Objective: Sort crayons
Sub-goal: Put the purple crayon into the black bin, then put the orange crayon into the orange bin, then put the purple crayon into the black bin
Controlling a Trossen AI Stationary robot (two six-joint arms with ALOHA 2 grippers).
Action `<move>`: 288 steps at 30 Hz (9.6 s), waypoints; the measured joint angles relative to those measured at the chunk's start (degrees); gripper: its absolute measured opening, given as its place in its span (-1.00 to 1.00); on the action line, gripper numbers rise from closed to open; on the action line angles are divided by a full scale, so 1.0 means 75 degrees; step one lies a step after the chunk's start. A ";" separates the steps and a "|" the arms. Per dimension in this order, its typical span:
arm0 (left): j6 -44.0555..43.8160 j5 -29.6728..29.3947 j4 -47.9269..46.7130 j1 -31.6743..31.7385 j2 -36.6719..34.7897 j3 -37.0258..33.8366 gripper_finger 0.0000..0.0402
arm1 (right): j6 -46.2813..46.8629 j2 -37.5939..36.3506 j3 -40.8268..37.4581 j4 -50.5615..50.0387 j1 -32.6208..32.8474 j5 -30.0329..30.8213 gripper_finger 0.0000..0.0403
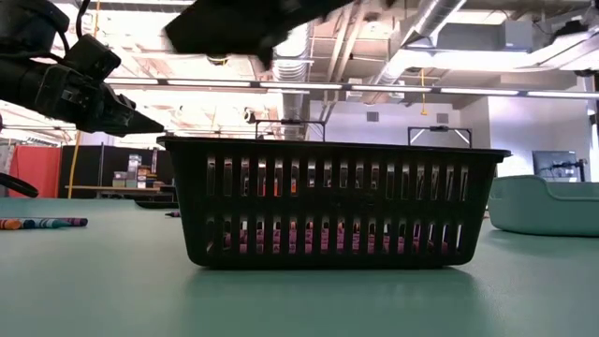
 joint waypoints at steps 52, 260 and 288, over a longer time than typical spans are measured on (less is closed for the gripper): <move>0.0000 0.0000 0.0000 0.0000 0.0000 0.0000 -0.73 | -0.0692 0.4459 0.4170 -0.0704 -0.1313 -0.1378 -0.82; -0.0001 -0.0003 -0.0003 0.0001 0.0149 0.0000 -0.73 | -0.0487 -0.1323 -0.2533 -0.0036 -0.5199 -0.0601 -0.50; -0.0001 0.0013 -0.0003 0.0000 0.0148 0.0000 -0.73 | -0.0766 -0.2886 -0.5482 -0.0962 -0.5229 -0.1208 -0.41</move>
